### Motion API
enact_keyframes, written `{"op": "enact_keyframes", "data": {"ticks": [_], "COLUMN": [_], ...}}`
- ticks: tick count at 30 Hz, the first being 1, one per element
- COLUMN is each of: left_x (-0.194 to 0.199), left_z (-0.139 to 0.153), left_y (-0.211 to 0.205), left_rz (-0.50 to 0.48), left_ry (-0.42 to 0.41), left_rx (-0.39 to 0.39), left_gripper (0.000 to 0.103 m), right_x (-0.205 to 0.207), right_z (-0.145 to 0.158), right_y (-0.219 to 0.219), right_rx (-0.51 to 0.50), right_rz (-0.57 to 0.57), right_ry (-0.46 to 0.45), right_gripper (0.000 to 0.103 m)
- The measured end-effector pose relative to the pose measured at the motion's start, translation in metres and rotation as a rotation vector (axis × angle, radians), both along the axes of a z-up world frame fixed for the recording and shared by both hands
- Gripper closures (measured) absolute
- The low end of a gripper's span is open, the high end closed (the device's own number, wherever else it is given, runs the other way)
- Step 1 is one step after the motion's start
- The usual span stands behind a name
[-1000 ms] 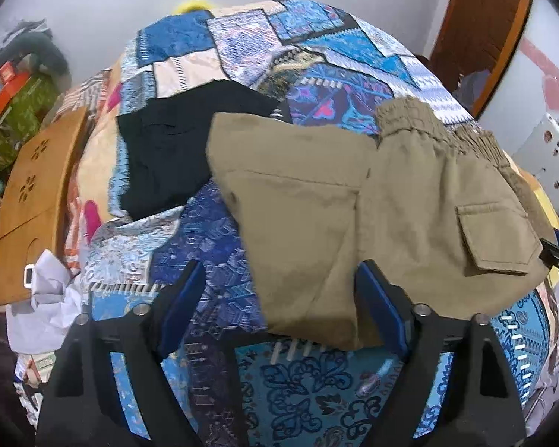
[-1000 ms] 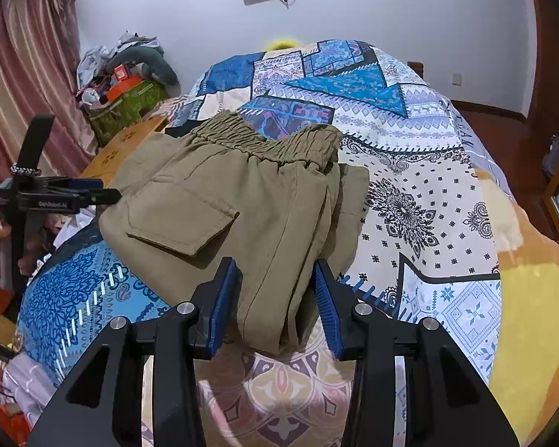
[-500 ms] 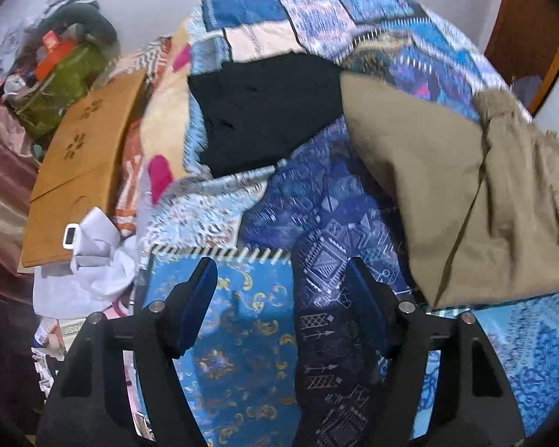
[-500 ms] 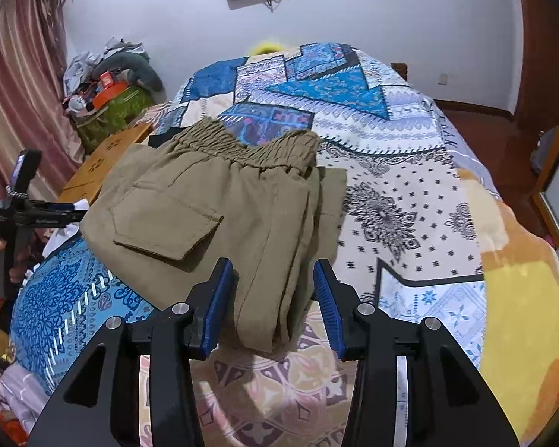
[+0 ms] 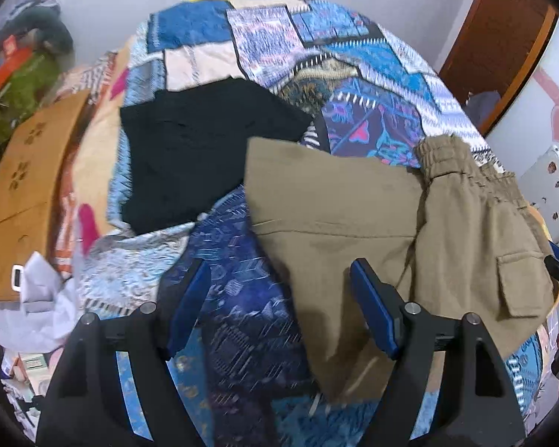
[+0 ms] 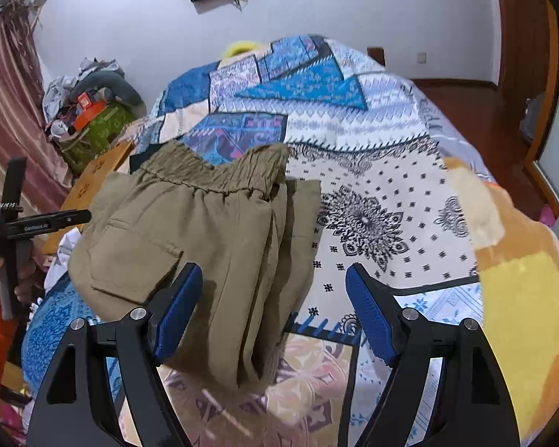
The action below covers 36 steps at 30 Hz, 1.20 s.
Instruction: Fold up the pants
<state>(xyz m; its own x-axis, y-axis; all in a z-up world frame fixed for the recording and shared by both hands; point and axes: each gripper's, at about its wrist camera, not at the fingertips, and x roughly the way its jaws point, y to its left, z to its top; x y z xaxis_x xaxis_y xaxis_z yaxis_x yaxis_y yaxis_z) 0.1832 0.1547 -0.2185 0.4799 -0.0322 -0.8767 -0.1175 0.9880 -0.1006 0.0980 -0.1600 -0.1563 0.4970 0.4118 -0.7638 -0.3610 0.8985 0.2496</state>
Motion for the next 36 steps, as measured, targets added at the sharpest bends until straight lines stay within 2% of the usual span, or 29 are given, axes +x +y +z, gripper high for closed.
{"op": "enact_keyframes", "data": {"ticks": [6, 8, 10, 11, 13, 14, 17, 19, 21, 23, 25, 36], "left_x": [0.016, 0.02, 0.023, 0.024, 0.026, 0.026, 0.025, 0.024, 0.024, 0.024, 0.025, 0.032], "left_z": [-0.014, -0.018, -0.02, -0.019, -0.018, -0.017, -0.011, -0.005, 0.0, 0.007, 0.018, 0.076], "left_y": [-0.006, -0.005, -0.006, -0.007, -0.009, -0.011, -0.019, -0.025, -0.028, -0.03, -0.029, -0.012], "left_rz": [-0.03, -0.042, -0.052, -0.054, -0.063, -0.064, -0.065, -0.064, -0.069, -0.08, -0.082, -0.065], "left_ry": [0.023, 0.036, 0.041, 0.036, 0.024, 0.018, -0.01, -0.029, -0.046, -0.057, -0.084, -0.218], "left_rx": [-0.051, -0.124, -0.16, -0.159, -0.166, -0.163, -0.123, -0.079, -0.044, -0.011, 0.0, 0.091], "left_gripper": [0.026, 0.03, 0.038, 0.039, 0.05, 0.052, 0.069, 0.086, 0.092, 0.093, 0.094, 0.096], "right_x": [0.021, 0.028, 0.033, 0.034, 0.036, 0.037, 0.039, 0.04, 0.041, 0.042, 0.045, 0.074], "right_z": [-0.016, -0.022, -0.027, -0.028, -0.027, -0.026, -0.024, -0.022, -0.019, -0.011, -0.002, 0.056], "right_y": [0.005, 0.006, 0.005, 0.005, 0.005, 0.005, 0.006, 0.009, 0.011, 0.012, 0.017, 0.06], "right_rx": [0.049, 0.075, 0.116, 0.126, 0.134, 0.136, 0.146, 0.138, 0.126, 0.114, 0.091, 0.054], "right_rz": [0.029, 0.037, 0.031, 0.031, 0.037, 0.036, 0.049, 0.057, 0.06, 0.061, 0.079, 0.161], "right_ry": [0.077, 0.109, 0.139, 0.142, 0.147, 0.147, 0.148, 0.139, 0.115, 0.084, 0.053, -0.126], "right_gripper": [0.027, 0.027, 0.028, 0.033, 0.042, 0.05, 0.066, 0.073, 0.082, 0.09, 0.092, 0.094]}}
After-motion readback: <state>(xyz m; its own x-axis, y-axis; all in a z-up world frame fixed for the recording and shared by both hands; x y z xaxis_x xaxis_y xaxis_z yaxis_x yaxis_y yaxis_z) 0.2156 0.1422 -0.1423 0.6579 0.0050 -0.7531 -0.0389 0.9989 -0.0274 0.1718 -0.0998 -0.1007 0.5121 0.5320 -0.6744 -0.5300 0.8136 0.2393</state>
